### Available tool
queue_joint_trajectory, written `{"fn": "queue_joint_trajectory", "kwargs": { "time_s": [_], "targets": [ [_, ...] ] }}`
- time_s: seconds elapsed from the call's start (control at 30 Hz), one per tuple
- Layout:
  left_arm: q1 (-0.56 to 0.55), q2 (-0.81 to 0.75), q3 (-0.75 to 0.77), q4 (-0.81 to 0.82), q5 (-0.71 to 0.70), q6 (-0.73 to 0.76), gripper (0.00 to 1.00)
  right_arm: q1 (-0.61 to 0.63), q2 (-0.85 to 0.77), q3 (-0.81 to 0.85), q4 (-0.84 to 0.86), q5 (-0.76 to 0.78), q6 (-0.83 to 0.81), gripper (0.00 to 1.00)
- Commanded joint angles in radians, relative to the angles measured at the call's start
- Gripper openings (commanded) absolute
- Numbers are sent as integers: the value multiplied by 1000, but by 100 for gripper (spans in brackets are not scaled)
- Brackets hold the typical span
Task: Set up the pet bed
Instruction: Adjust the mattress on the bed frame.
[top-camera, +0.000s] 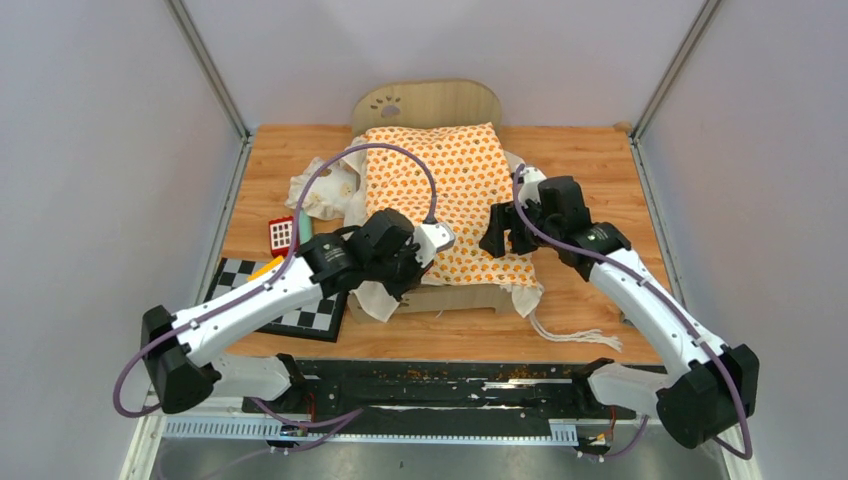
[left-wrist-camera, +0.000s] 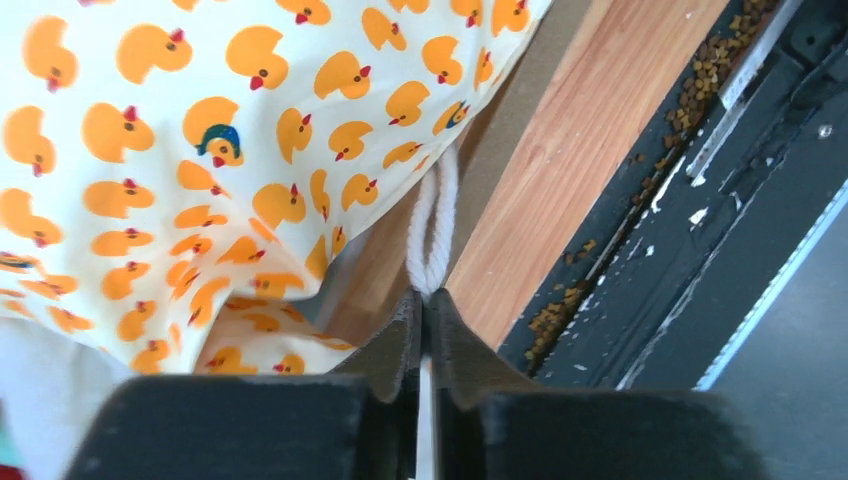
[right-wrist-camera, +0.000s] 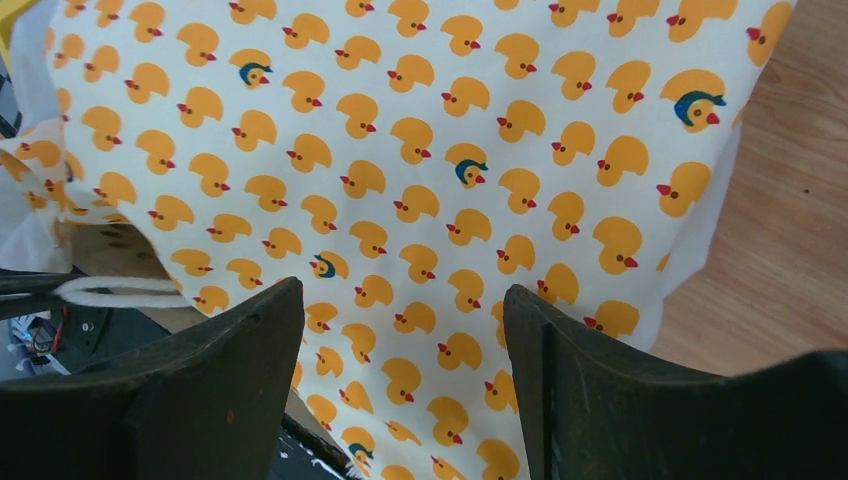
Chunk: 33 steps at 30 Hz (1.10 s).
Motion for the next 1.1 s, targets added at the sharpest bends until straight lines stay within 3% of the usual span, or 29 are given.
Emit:
{"fn": "queue_joint_trajectory", "kwargs": {
  "time_s": [0.0, 0.23, 0.53, 0.67, 1.07],
  "targets": [
    [-6, -99, 28, 8, 2, -16, 0, -1, 42, -4, 62, 13, 22, 72],
    [-6, -169, 19, -6, 19, -10, 0, -1, 95, -17, 79, 39, 29, 70],
    [-6, -221, -18, -112, 299, 118, 0, -1, 133, -17, 91, 47, 34, 68],
    [-6, -282, -49, -111, 357, 163, 0, -1, 144, -16, 87, 52, 33, 68],
    [-6, -670, -153, -164, 202, 460, 0, -1, 166, -4, 74, 72, 24, 68]
  ]
}}
